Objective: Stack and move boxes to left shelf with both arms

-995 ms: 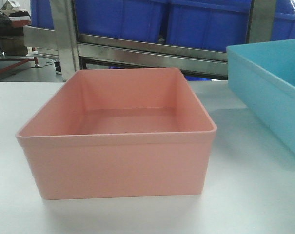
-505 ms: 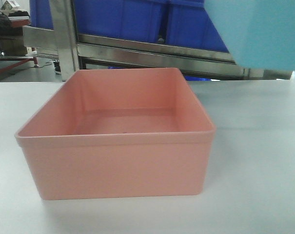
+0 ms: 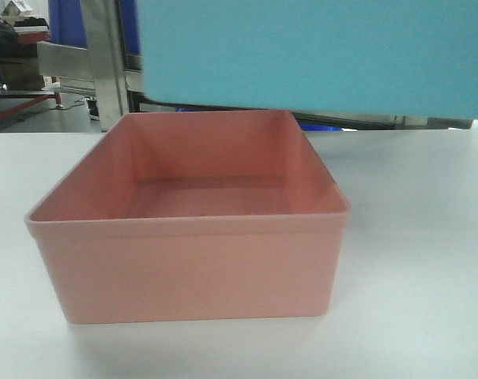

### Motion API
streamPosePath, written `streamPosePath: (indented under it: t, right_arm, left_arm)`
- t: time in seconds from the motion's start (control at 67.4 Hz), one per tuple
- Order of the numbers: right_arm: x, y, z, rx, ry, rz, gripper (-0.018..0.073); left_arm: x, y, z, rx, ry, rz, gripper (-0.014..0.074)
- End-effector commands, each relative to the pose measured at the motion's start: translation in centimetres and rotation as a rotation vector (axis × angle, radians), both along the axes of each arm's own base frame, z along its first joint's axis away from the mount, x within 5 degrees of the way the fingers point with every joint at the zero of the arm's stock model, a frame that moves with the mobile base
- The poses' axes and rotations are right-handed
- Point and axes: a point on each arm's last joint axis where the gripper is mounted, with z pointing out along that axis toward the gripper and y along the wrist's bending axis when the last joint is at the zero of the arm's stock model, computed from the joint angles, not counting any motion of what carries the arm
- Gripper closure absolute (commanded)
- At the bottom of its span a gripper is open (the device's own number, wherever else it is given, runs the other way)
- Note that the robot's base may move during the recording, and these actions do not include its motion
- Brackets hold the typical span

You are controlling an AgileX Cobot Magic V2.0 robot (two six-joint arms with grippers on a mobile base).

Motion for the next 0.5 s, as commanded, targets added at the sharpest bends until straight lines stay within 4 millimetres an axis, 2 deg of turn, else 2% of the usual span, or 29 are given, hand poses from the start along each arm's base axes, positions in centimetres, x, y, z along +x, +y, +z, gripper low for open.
streamPosePath:
  t: [0.0,0.089,0.252,0.49]
  right_arm:
    - [-0.5,1.8,2.8,0.101,-0.161,-0.038,0.0503]
    - [-0.1,4.1,1.7,0.117,-0.142,-0.023,0.0503]
    - [0.9,6.7,-0.1,0.137,-0.133,0.007,0.0503]
    - [2.4,7.6,-2.3,0.111,-0.109,0.011,0.0503]
  left_arm:
    - [0.1,-0.2,1.7,-0.042,-0.105,-0.017,0.0605]
    - [0.1,-0.2,1.7,-0.042,-0.105,-0.017,0.0605]
    - [0.1,-0.2,1.7,-0.042,-0.105,-0.017,0.0605]
    - [0.1,-0.2,1.7,-0.042,-0.105,-0.017,0.0605]
